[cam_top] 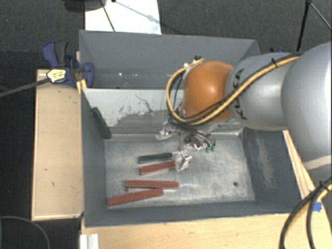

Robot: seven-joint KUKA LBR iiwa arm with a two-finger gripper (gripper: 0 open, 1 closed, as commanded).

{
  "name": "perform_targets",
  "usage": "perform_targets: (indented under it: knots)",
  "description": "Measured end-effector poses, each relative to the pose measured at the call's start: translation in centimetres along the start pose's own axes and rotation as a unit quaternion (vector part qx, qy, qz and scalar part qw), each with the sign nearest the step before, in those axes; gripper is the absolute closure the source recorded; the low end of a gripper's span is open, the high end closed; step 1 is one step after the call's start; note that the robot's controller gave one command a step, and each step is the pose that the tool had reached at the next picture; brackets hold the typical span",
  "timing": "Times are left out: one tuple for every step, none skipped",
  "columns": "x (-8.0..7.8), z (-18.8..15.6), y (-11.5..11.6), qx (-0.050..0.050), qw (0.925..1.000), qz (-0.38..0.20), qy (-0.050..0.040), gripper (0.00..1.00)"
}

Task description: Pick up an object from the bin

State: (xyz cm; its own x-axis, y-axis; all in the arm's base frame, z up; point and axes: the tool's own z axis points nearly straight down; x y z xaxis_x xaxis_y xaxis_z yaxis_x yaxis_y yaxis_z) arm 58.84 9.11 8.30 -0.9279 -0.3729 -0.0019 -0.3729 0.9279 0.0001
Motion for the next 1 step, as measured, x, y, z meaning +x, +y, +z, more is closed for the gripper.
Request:
perform_targets:
  knots:
    - [-1.00, 0.79, 1.64, 0.000, 0.9748, 0.223, -0.0021, 1.00]
